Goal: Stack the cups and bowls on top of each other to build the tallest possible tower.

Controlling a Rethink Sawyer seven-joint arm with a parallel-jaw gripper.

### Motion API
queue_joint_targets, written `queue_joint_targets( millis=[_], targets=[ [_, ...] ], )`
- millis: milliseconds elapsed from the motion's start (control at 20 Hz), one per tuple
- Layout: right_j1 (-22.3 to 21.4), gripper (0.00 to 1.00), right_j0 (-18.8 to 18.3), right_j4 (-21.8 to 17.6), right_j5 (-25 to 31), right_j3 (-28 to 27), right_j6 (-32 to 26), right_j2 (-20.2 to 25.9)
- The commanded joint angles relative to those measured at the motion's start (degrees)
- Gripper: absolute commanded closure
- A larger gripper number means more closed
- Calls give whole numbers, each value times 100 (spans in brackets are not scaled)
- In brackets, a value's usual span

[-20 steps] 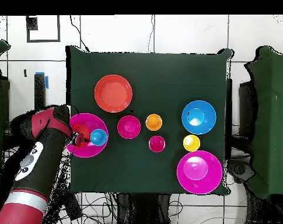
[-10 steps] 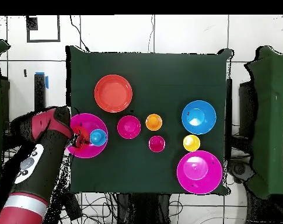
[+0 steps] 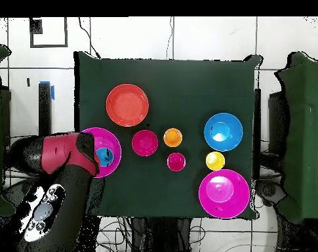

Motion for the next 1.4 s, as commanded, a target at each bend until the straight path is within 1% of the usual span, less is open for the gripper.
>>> queue_joint_targets(
  millis=[50,100,150,300,400,500,650,700,750,850,900,950,1000,1100,1200,1250,1350,1400],
  targets=[
    [-955,100,-460,-106,-570,1060,-1435,1215],
    [-966,100,-568,-204,-579,1114,-1607,1317],
    [-965,100,-659,-283,-735,1185,-1677,1391],
    [-908,100,-988,-349,-1608,1412,-1825,1841],
    [-925,100,-1211,-364,-1984,1511,-1894,2125],
    [-992,100,-1395,-421,-2187,1632,-1956,2336],
    [-1041,100,-2108,-261,-3152,2102,-2238,3223],
    [-1079,100,-2463,-333,-3656,2335,-2402,3656],
    [-1102,100,-2700,-396,-3808,2478,-2457,3929],
    [-1179,100,-3039,-568,-3868,2666,-2436,4307],
    [-1273,100,-3258,-616,-3762,2800,-2526,4540],
    [-1442,100,-3554,-606,-3658,3020,-2628,4842],
    [-1688,100,-4033,-509,-3573,3349,-2828,5345],
    [-1898,100,-4590,-645,-3413,3608,-2937,5928],
    [-1858,100,-4995,-836,-3491,3764,-2892,6391],
    [-1762,100,-5079,-1014,-3584,3749,-2832,6462],
    [-1640,100,-5102,-1249,-3511,3659,-2697,6489],
    [-1599,100,-5177,-1321,-3487,3638,-2664,6612]
  ],
)
